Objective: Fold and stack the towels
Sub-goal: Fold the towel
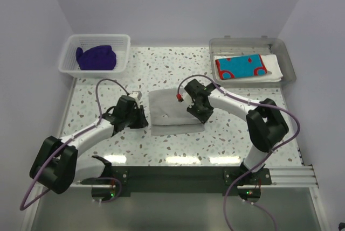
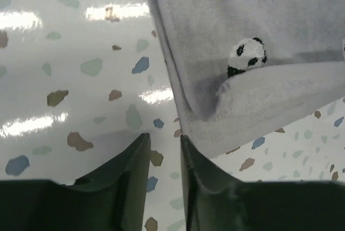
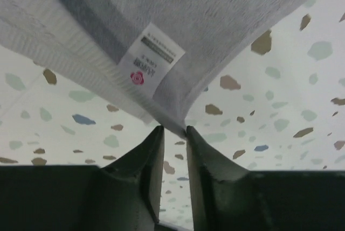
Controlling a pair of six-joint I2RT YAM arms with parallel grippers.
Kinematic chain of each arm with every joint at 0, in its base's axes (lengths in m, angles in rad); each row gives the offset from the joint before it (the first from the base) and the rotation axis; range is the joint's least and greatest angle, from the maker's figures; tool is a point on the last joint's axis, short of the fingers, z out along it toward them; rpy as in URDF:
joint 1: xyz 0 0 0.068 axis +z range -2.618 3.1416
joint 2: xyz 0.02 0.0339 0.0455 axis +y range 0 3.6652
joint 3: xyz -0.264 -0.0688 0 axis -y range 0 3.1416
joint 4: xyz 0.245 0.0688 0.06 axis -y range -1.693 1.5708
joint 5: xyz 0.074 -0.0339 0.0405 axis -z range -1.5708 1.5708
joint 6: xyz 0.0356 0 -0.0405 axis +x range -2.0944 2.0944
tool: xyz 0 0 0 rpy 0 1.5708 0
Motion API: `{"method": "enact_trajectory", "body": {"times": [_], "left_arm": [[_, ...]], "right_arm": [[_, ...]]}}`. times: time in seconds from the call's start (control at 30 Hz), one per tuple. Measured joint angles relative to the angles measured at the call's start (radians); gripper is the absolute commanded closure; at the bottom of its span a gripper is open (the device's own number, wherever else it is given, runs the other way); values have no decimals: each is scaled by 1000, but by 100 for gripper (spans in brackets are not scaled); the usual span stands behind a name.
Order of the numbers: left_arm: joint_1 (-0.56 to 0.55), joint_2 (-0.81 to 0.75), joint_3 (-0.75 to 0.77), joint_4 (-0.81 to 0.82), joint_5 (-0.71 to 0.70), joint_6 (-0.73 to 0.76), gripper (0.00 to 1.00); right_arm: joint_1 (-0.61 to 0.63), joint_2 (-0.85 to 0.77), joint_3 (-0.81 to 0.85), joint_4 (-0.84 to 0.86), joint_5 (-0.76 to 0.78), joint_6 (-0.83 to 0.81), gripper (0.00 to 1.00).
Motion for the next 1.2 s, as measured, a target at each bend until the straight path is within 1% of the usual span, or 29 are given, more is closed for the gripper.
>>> {"method": "enact_trajectory", "body": {"times": [0.1,0.13,0.17,0.23,0.27,0.37,0.47,0.5,0.67,0.77,0.93,1.0,1.03,1.2], "left_arm": [[-8,-45,-21,-50,-24,-12,50],[-14,-83,-29,-71,-30,-18,43],[-21,-105,-31,-83,-31,-20,39],[-37,-181,-34,-115,-35,-37,30],[-42,-210,-34,-123,-35,-40,25],[-54,-279,-31,-140,-37,-65,21],[-59,-261,-14,-154,-40,-81,22],[-61,-240,-5,-157,-43,-87,24],[-98,-117,26,-155,-56,-129,34],[-127,-57,30,-148,-66,-151,37],[-173,31,60,-147,-89,-174,46],[-189,54,68,-146,-101,-180,48],[-197,64,71,-146,-109,-182,51],[-220,86,76,-149,-139,-195,61]], "right_arm": [[1,-3,-21,-43,-4,18,67],[4,-7,-29,-53,-12,27,62],[8,-15,-39,-64,-19,36,62],[18,-55,-60,-84,-64,56,56],[24,-80,-66,-96,-82,63,55],[40,-173,-66,-119,-118,79,56],[42,-229,-51,-116,-108,106,60],[41,-237,-47,-109,-95,124,60],[10,-229,-56,-33,-36,265,56],[-49,-229,-118,62,-42,367,51],[-151,-229,-253,194,-76,500,50],[-161,-229,-282,231,-88,541,50],[-161,-229,-293,250,-90,558,51],[-164,-229,-354,341,-103,626,53]]}}
